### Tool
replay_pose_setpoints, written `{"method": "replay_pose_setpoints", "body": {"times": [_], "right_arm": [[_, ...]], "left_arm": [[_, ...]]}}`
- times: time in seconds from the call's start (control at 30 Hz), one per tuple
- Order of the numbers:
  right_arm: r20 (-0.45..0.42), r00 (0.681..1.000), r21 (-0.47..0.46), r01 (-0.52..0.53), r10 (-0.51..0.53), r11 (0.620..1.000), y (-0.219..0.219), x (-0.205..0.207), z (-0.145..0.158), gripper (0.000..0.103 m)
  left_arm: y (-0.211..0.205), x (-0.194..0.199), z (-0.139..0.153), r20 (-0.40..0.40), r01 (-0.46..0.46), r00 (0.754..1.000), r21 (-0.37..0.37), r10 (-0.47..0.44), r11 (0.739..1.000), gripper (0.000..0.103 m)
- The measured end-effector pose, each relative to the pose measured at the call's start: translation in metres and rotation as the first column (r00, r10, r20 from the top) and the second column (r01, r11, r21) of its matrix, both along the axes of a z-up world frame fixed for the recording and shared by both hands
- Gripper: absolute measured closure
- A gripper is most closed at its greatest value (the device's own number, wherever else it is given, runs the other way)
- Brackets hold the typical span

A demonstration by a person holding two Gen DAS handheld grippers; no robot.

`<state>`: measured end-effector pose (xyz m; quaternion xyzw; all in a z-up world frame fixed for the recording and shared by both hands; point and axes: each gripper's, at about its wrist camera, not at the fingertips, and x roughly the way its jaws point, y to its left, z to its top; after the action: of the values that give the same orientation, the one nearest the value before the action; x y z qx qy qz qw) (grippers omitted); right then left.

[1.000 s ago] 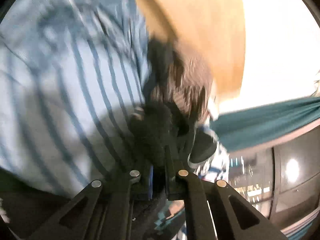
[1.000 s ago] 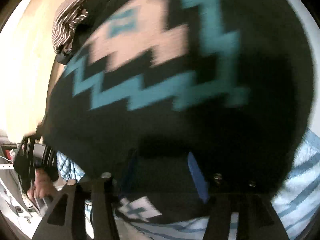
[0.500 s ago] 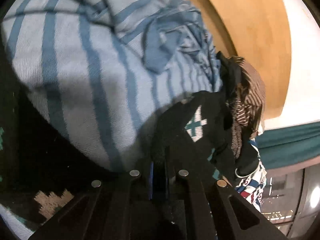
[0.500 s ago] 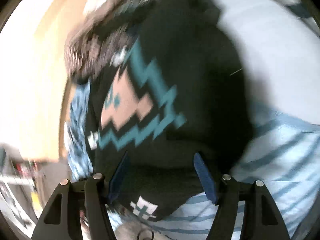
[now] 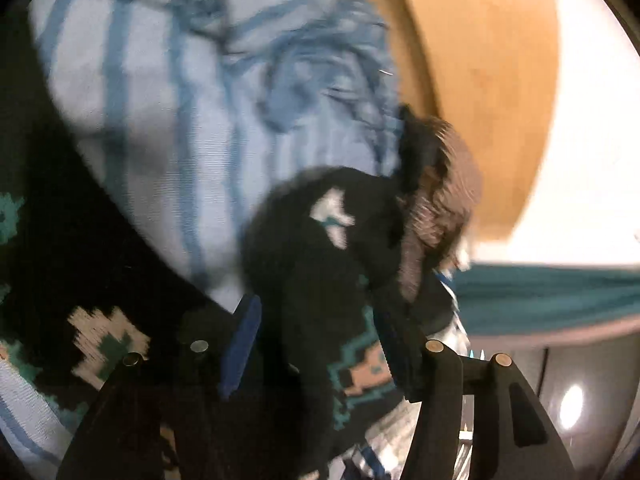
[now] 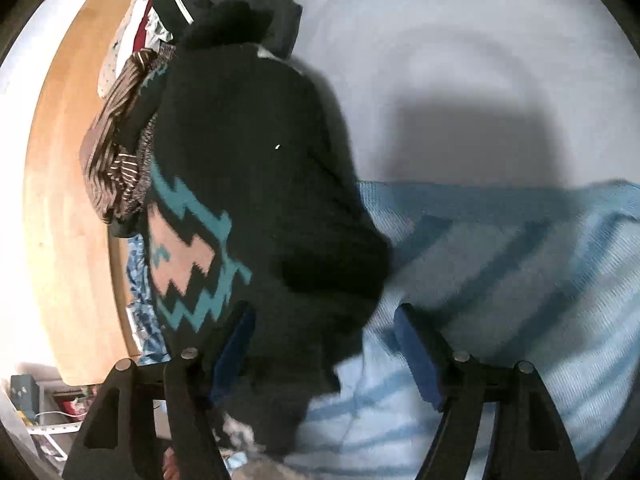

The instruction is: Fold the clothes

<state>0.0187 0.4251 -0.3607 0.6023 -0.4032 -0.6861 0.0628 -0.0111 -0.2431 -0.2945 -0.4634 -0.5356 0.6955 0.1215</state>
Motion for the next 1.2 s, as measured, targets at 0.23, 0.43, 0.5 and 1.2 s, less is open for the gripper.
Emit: {"method": "replay_pose_setpoints", "body": {"times": [0.23,0.43,0.5,1.2], "right_arm": [[-0.062,0.998,0.043,-0.013,0.015,0.999,-0.012,-0.023,-0.002,0.024],[-0.134,0.985,-0.003,-0.111,0.110,0.994,-0.031,-0.026,0.009,0.080],[-0.173,0.971,0.026,-0.166,0.168,0.986,-0.040,-0.027,0.021,0.090],[-0.082,0.968,0.161,-0.224,0.239,0.961,-0.040,-0.033,0.029,0.093]], "left_arm": [[0.120,-0.016,0.027,-0.051,0.540,0.838,-0.067,-0.543,0.839,0.043],[0.238,0.025,-0.020,0.217,0.856,0.500,-0.273,-0.839,0.439,0.043],[0.253,0.036,-0.031,0.276,0.858,0.466,-0.375,-0.841,0.352,0.044],[0.323,0.095,0.021,0.257,0.585,0.311,-0.810,-0.915,-0.029,0.022]]}}
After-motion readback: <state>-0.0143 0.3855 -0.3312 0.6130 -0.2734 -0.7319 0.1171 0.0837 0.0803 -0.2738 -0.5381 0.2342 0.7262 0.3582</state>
